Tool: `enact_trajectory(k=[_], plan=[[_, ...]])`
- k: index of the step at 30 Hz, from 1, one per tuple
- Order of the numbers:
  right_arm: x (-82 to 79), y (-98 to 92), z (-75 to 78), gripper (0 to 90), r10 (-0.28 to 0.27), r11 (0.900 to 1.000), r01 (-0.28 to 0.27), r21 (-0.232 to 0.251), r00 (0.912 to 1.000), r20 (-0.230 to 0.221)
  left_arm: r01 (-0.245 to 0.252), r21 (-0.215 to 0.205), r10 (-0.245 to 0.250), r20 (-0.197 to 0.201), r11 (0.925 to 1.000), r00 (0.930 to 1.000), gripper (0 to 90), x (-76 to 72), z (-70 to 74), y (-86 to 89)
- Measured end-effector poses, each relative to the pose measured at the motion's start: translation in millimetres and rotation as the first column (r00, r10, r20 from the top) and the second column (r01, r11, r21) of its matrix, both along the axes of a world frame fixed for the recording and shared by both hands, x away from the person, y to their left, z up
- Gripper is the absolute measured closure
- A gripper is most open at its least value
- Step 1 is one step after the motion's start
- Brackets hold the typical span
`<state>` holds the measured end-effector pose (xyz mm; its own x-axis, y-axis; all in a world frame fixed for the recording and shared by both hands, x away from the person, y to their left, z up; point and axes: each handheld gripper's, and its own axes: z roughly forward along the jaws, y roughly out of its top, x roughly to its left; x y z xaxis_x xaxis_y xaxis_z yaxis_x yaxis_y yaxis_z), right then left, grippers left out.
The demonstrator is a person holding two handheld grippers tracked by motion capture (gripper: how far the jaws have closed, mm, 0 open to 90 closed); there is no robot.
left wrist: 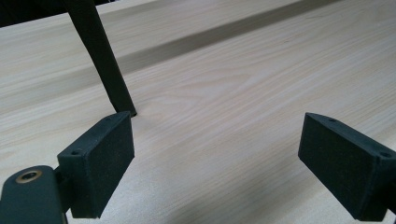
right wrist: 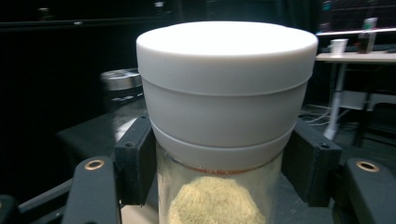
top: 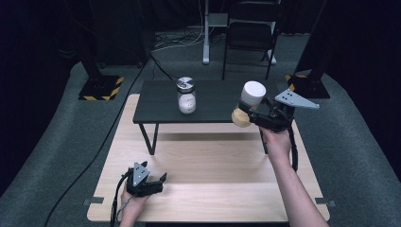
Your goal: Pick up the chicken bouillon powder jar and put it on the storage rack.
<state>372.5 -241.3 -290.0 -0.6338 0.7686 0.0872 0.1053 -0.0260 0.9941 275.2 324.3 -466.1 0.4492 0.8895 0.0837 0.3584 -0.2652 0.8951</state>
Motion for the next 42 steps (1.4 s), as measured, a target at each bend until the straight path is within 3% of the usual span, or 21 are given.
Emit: enact_trajectory(k=[4, 7, 12, 16, 18, 22, 26, 32, 34, 42], plan=[[5.2, 7.8, 1.3, 33.6, -0.043, 0.999, 0.043, -0.009, 0.9991, -0.008, -0.002, -0.001, 0.002, 0.0, 1.0, 1.0, 10.2, 0.0, 0.0, -0.2], [12.3, 17.3, 5.1, 33.6, -0.086, 0.995, 0.086, -0.042, 0.9962, -0.011, -0.003, 0.001, 0.003, 0.002, 1.0, 1.0, 10.2, -0.6, -0.2, -0.7], [21.1, 24.3, 5.6, 33.5, -0.116, 0.991, 0.115, -0.07, 0.9931, -0.017, -0.002, 0.001, 0.002, 0.001, 1.0, 1.0, 10.2, -0.4, -0.1, -0.5], [22.6, 25.8, 1.8, 33.3, -0.118, 0.991, 0.117, -0.064, 0.993, -0.01, -0.002, 0.0, 0.002, 0.0, 1.0, 1.0, 10.2, -0.3, -0.1, -0.6], [25.4, 23.0, 0.9, 28.9, -0.097, 0.994, 0.096, -0.053, 0.9952, -0.014, -0.002, 0.002, 0.002, 0.002, 1.0, 1.0, 10.2, -0.5, -0.2, -0.8], [21.3, 22.7, 0.0, 20.1, -0.098, 0.992, 0.097, -0.075, 0.9952, 0.0, -0.004, 0.003, 0.004, 0.003, 1.0, 1.0, 10.2, -0.7, -0.2, -1.2], [10.2, 17.9, -9.5, 14.3, -0.089, 0.99, 0.092, -0.106, 0.9955, 0.032, -0.004, 0.003, 0.004, 0.003, 1.0, 1.0, 10.2, -0.8, -0.3, -1.3], [-3.3, -7.2, -33.1, 7.8, -0.019, 0.995, 0.022, -0.102, 0.9992, 0.035, -0.005, 0.005, 0.005, 0.005, 1.0, 1.0, 10.2, -1.1, -0.4, -1.8], [-10.6, -25.1, -48.8, 5.0, 0.026, 0.997, -0.025, -0.071, 0.9994, 0.024, -0.006, 0.007, 0.006, 0.005, 1.0, 1.0, 10.2, -1.3, -0.4, -2.2], [-41.8, -56.5, -86.0, 3.6, 0.035, 0.996, -0.033, -0.079, 0.9991, 0.024, -0.007, 0.008, 0.007, 0.007, 0.9999, 1.0, 10.1, -1.7, -0.5, -2.4]])
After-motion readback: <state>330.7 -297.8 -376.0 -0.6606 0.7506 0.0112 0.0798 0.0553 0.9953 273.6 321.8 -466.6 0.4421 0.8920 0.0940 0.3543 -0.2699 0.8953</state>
